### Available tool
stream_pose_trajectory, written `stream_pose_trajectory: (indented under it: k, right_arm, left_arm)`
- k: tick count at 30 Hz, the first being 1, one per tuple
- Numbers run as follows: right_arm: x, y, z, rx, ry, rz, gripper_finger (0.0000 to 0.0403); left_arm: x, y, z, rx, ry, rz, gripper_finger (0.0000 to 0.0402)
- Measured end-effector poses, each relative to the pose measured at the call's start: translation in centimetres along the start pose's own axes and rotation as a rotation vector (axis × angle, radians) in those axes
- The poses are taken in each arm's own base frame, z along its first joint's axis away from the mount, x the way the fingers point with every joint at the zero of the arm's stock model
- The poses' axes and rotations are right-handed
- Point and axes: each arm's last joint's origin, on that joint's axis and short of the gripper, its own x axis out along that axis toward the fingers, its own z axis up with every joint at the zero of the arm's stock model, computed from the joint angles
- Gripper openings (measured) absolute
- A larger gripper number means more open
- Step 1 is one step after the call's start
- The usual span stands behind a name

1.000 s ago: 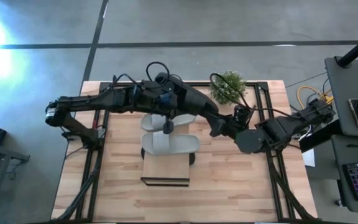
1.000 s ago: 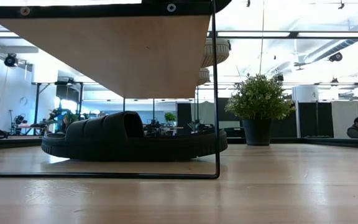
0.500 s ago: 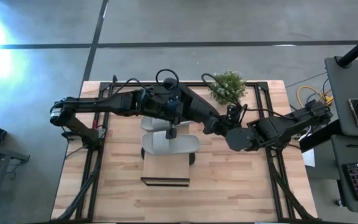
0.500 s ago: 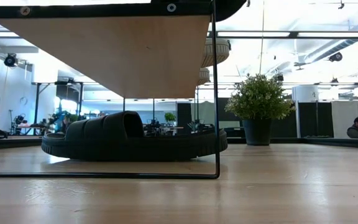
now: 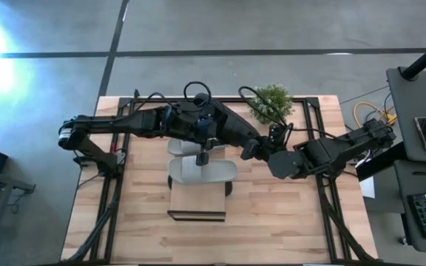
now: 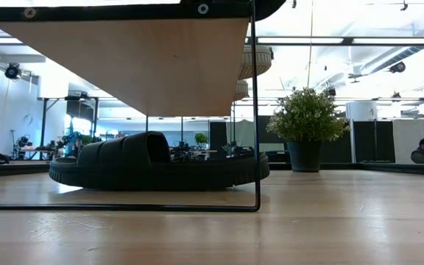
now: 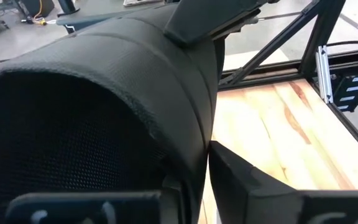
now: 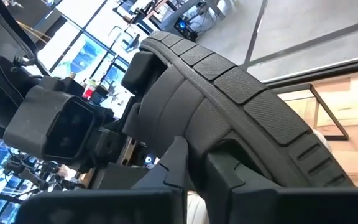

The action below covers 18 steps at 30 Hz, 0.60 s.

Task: Pick and place slides into the shelf
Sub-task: Move the black slide under the shelf

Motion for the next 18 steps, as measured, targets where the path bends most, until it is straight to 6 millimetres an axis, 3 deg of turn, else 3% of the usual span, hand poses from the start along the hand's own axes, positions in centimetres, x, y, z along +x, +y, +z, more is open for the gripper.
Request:
stream_pose_trajectory:
  k: [5,10,14,18]
  right_arm:
    - [0.0,-0.1,0.0,-0.011,0.004,-0.004,0.0014]
    - [0.0,-0.3,-0.1,-0.037,0.002,-0.022,0.0013]
    - [0.0,-0.5,-0.1,-0.049,-0.003,-0.032,0.0013]
    - [-0.4,-0.7,0.2,-0.069,0.002,-0.038,0.0013]
  left_arm:
    - [0.0,0.0,-0.1,-0.02,0.008,0.004,0.0073]
    - [-0.9,0.1,-0.2,-0.06,0.04,0.048,0.0131]
    - [-2.4,0.2,-0.3,-0.047,0.082,0.098,0.018]
    - [-5.3,0.4,-0.8,0.028,0.188,0.239,0.0215]
